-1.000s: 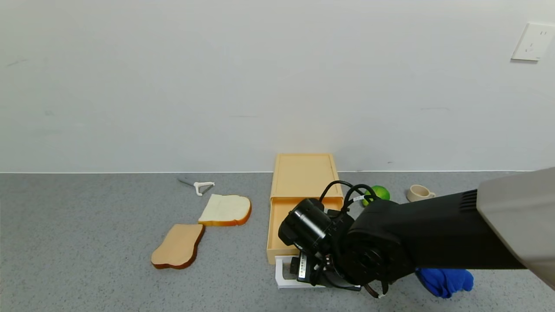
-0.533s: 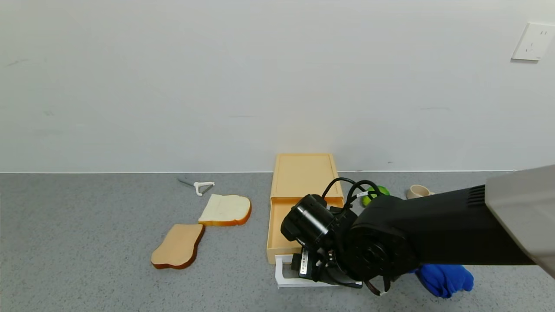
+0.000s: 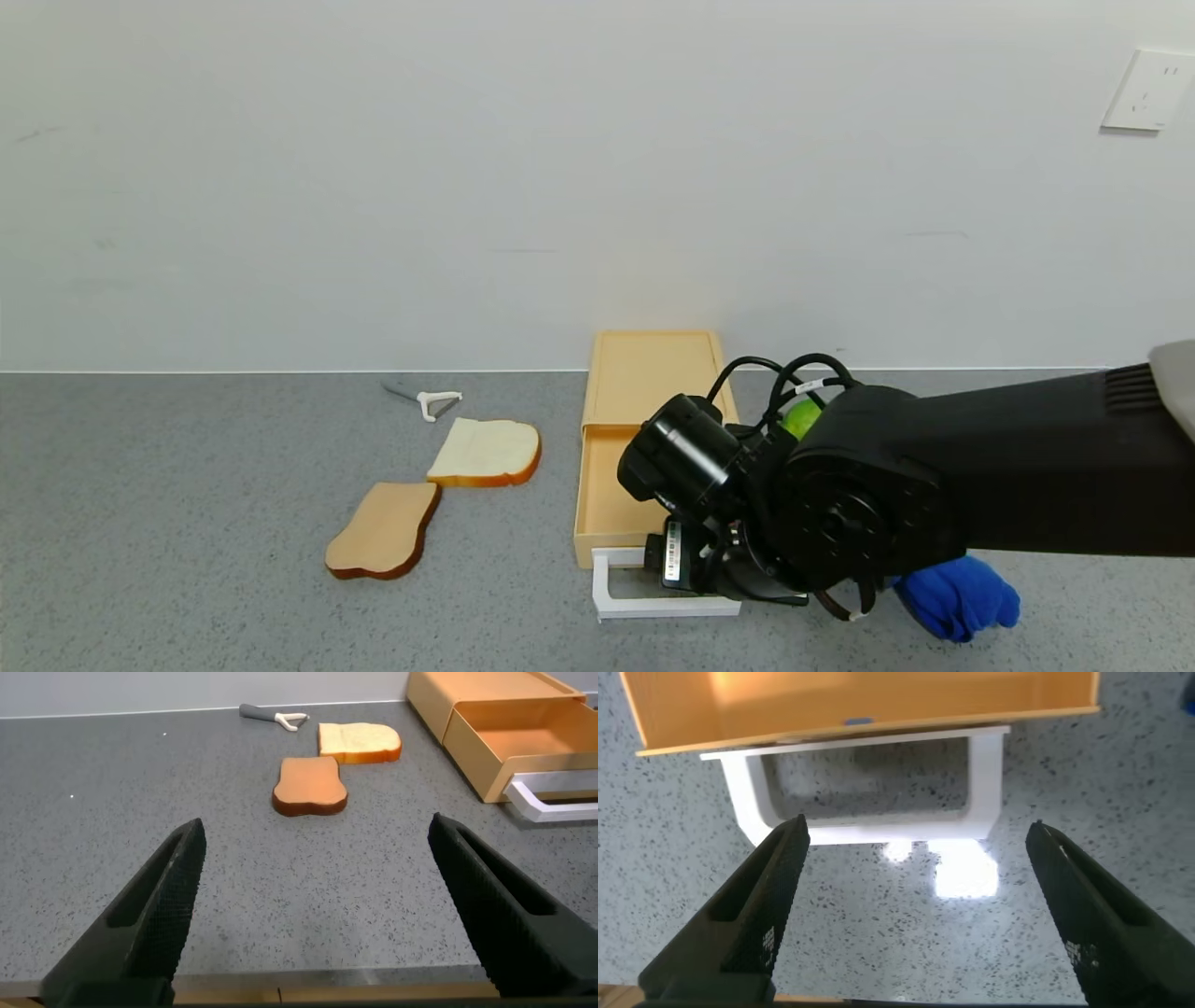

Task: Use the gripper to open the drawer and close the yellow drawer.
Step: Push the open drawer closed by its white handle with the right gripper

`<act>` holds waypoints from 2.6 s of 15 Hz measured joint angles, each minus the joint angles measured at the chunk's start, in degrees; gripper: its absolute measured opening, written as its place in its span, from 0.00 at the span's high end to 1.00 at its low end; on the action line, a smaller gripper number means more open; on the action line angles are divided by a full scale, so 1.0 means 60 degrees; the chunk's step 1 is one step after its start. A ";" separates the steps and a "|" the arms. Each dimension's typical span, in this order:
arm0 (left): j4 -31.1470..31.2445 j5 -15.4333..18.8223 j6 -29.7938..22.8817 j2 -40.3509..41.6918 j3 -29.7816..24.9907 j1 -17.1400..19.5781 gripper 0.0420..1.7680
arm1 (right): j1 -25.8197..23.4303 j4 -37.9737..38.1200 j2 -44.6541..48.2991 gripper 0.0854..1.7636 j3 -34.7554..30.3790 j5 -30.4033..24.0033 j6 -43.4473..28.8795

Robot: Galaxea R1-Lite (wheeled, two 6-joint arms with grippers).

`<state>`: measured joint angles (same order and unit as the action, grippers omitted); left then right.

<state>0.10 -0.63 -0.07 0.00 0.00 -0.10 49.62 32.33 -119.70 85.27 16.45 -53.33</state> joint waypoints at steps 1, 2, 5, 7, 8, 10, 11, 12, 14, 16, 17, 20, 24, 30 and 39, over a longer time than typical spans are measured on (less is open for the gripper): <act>0.0000 0.0002 0.0000 0.0000 0.0000 0.0000 0.03 | -0.0037 0.0051 0.0016 0.03 0.0024 0.0018 0.0000; 0.0000 0.0000 0.0000 0.0000 0.0000 0.0000 0.03 | -0.0071 0.0065 -0.0002 0.03 0.0033 0.0024 0.0004; 0.0000 0.0000 0.0000 0.0000 0.0000 0.0000 0.03 | -0.0185 0.0063 -0.0226 0.03 0.0020 0.0024 0.0004; 0.0000 0.0000 0.0000 0.0000 0.0000 0.0000 0.03 | -0.0280 0.0059 -0.0360 0.03 0.0002 0.0037 0.0022; 0.0000 0.0000 0.0000 0.0000 0.0000 0.0000 0.03 | -0.0327 0.0055 -0.0421 0.03 -0.0016 0.0037 0.0028; 0.0002 0.0000 0.0000 0.0000 0.0000 0.0000 0.03 | -0.0382 0.0000 -0.0534 0.03 -0.0030 0.0116 0.0028; 0.0000 0.0002 0.0000 0.0000 0.0000 0.0000 0.03 | -0.0382 -0.0022 -0.0593 0.03 -0.0030 0.0126 0.0033; 0.0000 0.0002 0.0000 0.0000 0.0000 0.0000 0.03 | -0.0388 -0.0047 -0.0662 0.03 -0.0030 0.0130 0.0033; 0.0000 0.0002 0.0000 0.0000 0.0000 0.0000 0.03 | -0.0378 -0.0061 -0.0809 0.03 0.0006 0.0134 0.0033; 0.0000 0.0002 0.0000 0.0000 0.0000 0.0000 0.03 | -0.0335 -0.0102 -0.0933 0.03 0.0075 0.0134 0.0041; 0.0000 -0.0004 0.0000 0.0000 0.0000 0.0000 0.03 | -0.0331 -0.0106 -0.0985 0.03 0.0130 0.0142 0.0033; 0.0000 0.0000 0.0000 0.0000 0.0000 0.0000 0.03 | -0.0368 -0.0284 -0.1164 0.03 0.0272 0.0309 0.0033; 0.0000 0.0002 0.0000 0.0000 0.0000 0.0000 0.03 | -0.0392 -0.0542 -0.1300 0.03 0.0327 0.0469 0.0037; 0.0000 0.0002 0.0000 0.0000 0.0000 0.0000 0.03 | -0.0654 -0.1008 -0.1351 0.03 0.0455 0.0538 0.0199; 0.0000 0.0006 0.0000 0.0000 0.0000 0.0000 0.03 | -0.1038 -0.1512 -0.1558 0.03 0.0746 0.0557 0.0620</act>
<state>0.10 -0.60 -0.07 0.00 0.00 -0.10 43.39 23.26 -129.05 89.75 19.79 -49.62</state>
